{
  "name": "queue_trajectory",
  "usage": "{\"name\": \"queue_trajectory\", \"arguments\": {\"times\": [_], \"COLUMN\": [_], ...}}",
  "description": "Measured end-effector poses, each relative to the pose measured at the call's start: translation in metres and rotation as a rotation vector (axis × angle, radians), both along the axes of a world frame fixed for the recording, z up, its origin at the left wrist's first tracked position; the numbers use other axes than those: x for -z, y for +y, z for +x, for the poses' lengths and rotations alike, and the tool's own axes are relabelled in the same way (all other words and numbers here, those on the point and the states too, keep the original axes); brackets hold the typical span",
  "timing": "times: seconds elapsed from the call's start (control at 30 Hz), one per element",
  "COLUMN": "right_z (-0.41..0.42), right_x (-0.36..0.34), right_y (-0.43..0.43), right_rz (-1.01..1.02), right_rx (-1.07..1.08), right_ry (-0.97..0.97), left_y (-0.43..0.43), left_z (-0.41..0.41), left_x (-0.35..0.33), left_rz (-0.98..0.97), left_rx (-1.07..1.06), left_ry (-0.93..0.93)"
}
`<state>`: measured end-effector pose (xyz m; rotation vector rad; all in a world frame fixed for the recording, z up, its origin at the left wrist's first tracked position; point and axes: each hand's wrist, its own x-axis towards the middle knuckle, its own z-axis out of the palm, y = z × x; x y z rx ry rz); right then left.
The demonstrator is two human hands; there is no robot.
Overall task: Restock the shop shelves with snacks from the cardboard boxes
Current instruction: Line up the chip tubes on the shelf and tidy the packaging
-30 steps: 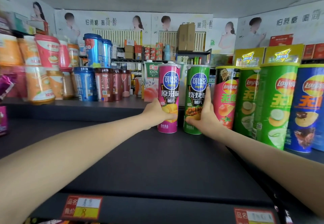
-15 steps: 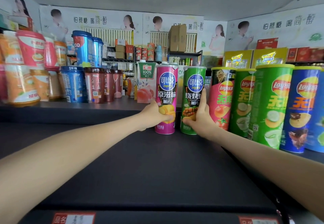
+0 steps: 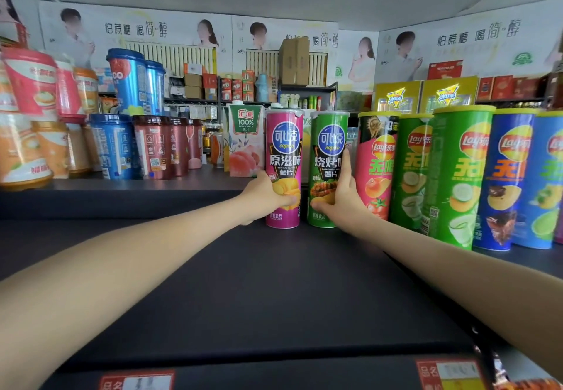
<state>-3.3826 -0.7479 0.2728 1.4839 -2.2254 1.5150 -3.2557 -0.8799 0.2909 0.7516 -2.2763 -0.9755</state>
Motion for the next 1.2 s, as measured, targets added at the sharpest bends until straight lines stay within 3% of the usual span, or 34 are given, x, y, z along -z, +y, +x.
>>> {"name": "queue_trajectory", "arguments": {"times": [0.2,0.33,0.57,0.8,0.9,1.03,1.2], "right_z": [0.015,0.033,0.095,0.191,0.241,0.312,0.407], "right_x": [-0.004,-0.007,-0.004,0.032,0.070,0.166,0.270], "right_y": [0.016,0.036,0.096,0.170,0.195,0.200,0.192], "right_rz": [0.061,0.089,0.108,-0.184,-0.229,0.064,0.437], "right_rx": [0.064,0.068,-0.041,-0.440,-0.607,-0.722,-0.808], "right_ry": [0.088,0.106,0.128,0.003,-0.085,-0.186,-0.332], "left_y": [0.022,0.062,0.159,0.278,0.311,0.329,0.355], "left_z": [0.000,0.021,0.088,0.195,0.248,0.319,0.413], "left_x": [0.003,-0.003,0.009,0.054,0.097,0.193,0.303], "left_rz": [0.011,-0.020,0.028,0.079,0.167,0.496,0.846], "left_rx": [-0.064,-0.235,-0.263,-0.401,-0.529,-0.757,-0.962], "left_ry": [0.024,0.024,0.079,0.534,0.549,0.371,0.421]}}
